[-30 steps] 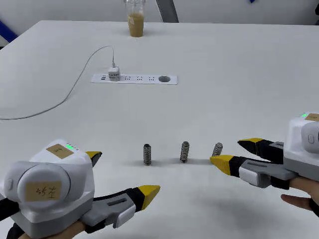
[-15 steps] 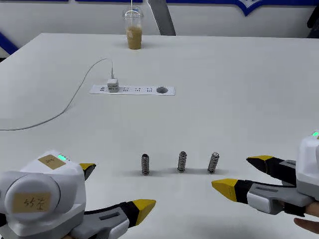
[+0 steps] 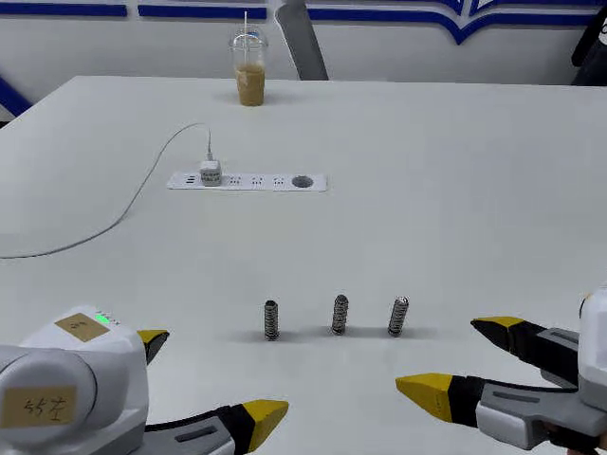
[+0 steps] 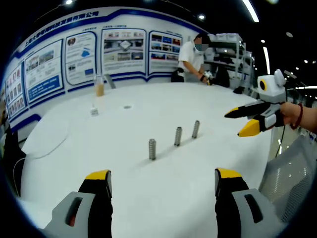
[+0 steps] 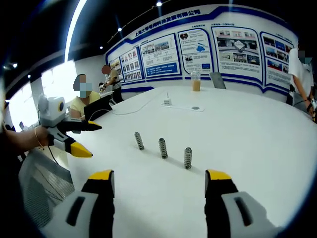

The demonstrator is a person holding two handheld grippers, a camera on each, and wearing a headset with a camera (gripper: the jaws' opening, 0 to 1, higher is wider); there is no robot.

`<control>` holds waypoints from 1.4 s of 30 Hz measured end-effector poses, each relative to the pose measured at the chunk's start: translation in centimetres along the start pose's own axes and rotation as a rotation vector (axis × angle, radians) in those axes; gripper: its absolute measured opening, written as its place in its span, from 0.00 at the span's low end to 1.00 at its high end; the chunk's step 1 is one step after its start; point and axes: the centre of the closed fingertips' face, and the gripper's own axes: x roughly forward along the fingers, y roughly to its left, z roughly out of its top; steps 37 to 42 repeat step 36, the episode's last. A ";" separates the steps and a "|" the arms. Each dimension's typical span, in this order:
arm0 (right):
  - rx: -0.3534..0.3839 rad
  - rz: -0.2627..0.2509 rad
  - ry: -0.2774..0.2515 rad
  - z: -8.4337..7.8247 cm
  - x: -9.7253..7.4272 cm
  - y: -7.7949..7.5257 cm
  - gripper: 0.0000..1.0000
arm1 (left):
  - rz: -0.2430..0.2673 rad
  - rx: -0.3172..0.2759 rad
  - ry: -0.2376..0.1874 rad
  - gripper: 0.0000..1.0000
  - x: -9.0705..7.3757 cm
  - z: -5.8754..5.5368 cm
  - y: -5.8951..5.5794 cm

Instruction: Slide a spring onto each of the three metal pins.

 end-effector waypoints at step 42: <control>0.031 -0.048 0.014 -2.2 -1.8 1.3 0.87 | 0.020 -0.015 -0.003 0.94 -1.3 -0.8 -0.4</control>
